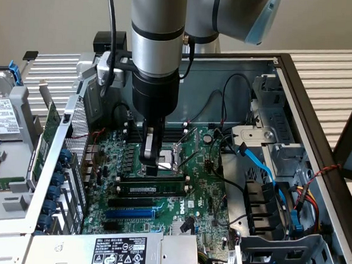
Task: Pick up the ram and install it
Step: 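Press down the ram until it locks into place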
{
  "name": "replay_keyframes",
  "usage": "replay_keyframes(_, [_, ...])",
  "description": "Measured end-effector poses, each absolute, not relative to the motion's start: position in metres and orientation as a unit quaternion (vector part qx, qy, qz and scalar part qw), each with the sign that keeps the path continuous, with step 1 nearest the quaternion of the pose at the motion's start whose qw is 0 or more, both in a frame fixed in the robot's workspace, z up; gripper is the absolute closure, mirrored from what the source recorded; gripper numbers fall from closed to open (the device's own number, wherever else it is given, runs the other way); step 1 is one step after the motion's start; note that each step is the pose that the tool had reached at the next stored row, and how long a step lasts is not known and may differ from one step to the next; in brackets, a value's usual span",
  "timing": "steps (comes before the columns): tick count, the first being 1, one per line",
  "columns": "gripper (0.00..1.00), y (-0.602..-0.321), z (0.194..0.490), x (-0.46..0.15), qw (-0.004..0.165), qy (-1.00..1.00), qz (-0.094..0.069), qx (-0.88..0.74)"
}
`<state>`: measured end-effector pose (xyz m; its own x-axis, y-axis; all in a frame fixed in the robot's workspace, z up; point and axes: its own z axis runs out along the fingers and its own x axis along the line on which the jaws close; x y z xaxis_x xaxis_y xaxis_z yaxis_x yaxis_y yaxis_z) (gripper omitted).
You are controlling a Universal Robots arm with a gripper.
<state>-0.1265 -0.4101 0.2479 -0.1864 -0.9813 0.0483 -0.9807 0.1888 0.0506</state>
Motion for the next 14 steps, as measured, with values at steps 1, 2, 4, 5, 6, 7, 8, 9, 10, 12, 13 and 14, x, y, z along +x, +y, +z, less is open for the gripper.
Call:
replay_keyframes(1, [0.89, -0.4101, 0.2478, -0.1265, 0.035, -0.775, -0.004, 0.630])
replay_keyframes(2, [0.89, -0.4101, 0.2478, -0.1265, 0.035, -0.781, -0.005, 0.624])
replay_keyframes(4, [0.89, -0.4101, 0.2477, -0.1265, 0.035, -0.791, -0.005, 0.611])
replay_keyframes(5, [0.89, -0.4101, 0.2477, -0.1264, 0.035, -0.796, -0.006, 0.605])
replay_keyframes(6, [0.89, -0.4101, 0.2476, -0.1264, 0.034, -0.800, -0.006, 0.598])
replay_keyframes(7, [0.89, -0.4101, 0.2476, -0.1265, 0.034, -0.805, -0.006, 0.592])
replay_keyframes(8, [0.89, -0.4101, 0.2476, -0.1264, 0.034, -0.810, -0.006, 0.585])
replay_keyframes(9, [0.89, -0.4101, 0.2475, -0.1265, 0.034, -0.815, -0.007, 0.579])
replay_keyframes(10, [0.89, -0.4101, 0.2475, -0.1265, 0.034, -0.819, -0.007, 0.572])
replay_keyframes(12, [0.89, -0.4101, 0.2474, -0.1265, 0.034, -0.828, -0.007, 0.560])
replay_keyframes(13, [0.89, -0.4101, 0.2473, -0.1265, 0.034, -0.832, -0.008, 0.553])
replay_keyframes(14, [0.89, -0.4101, 0.2473, -0.1265, 0.034, -0.837, -0.008, 0.547])
